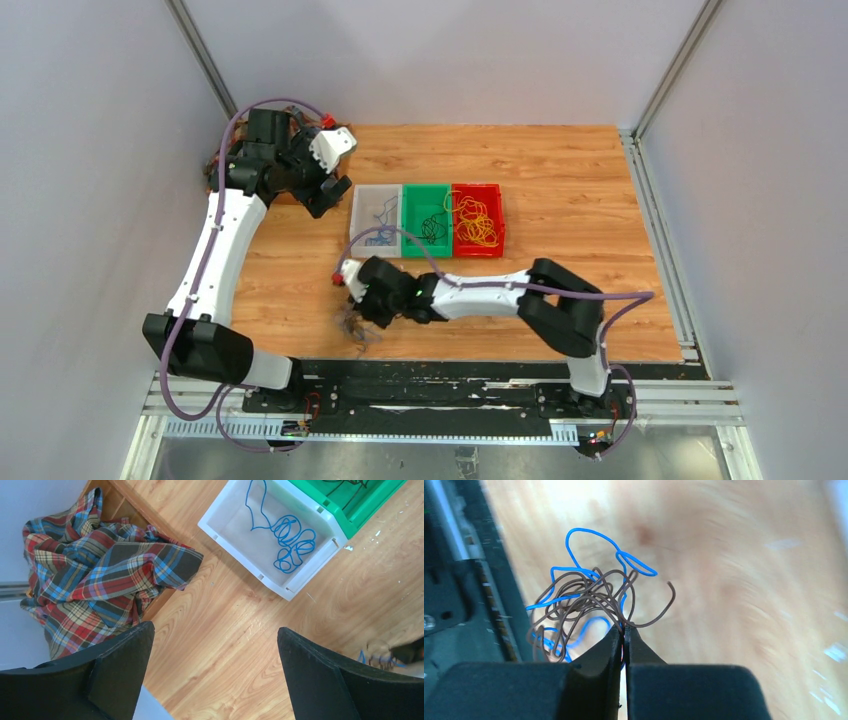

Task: Untangle the cables

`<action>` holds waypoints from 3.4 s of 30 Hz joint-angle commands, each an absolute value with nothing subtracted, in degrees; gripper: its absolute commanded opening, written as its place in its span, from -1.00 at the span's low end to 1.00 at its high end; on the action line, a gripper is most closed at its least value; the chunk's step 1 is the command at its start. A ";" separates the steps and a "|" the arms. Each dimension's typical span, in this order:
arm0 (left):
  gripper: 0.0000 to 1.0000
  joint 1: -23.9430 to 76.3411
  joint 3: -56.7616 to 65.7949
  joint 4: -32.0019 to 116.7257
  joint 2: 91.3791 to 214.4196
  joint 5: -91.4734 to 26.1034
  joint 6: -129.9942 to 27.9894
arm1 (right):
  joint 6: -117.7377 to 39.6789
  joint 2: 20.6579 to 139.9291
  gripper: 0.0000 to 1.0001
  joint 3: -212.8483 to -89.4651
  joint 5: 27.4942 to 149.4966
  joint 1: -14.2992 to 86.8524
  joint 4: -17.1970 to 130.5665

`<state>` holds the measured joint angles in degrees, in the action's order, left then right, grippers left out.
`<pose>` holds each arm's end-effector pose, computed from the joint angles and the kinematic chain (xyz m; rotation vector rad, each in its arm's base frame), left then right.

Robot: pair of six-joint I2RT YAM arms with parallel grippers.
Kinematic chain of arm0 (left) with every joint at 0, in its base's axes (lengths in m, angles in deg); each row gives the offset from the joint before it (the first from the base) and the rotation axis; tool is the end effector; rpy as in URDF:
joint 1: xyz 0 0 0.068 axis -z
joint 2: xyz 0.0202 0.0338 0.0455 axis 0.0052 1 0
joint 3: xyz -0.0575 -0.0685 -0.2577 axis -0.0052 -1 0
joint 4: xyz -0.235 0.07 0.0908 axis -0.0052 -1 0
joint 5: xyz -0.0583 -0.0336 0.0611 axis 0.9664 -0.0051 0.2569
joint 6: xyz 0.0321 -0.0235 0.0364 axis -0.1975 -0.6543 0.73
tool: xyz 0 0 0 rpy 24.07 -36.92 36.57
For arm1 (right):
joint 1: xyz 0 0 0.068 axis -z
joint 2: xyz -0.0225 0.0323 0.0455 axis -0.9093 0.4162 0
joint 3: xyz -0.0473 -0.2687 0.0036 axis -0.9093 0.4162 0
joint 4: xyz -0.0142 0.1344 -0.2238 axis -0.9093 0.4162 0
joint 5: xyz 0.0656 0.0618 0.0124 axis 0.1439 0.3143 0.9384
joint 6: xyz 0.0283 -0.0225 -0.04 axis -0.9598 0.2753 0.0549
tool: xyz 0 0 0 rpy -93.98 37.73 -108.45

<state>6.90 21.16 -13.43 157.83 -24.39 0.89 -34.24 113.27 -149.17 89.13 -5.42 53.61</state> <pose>0.2818 -0.0458 0.3924 1.0598 2.0633 -0.0510 0.1394 0.4165 0.1743 -1.4037 1.9024 0.8227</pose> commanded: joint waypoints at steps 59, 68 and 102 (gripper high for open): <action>-0.04 19.82 -3.67 -33.76 144.00 -0.85 36.34 | -54.43 87.69 -0.99 -123.48 114.51 11.08 26.22; -0.11 19.83 -0.62 -33.73 144.49 -0.12 30.68 | -54.30 88.41 -0.99 -124.23 114.88 11.33 26.59; -0.99 26.03 -9.66 -16.30 123.31 -6.49 34.94 | -61.62 89.94 -0.54 -124.41 125.15 15.14 23.37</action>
<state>25.68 -11.32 -22.44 122.66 -7.54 41.39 -61.16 91.07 -124.78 127.33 13.77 24.28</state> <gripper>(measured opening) 0.019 0.155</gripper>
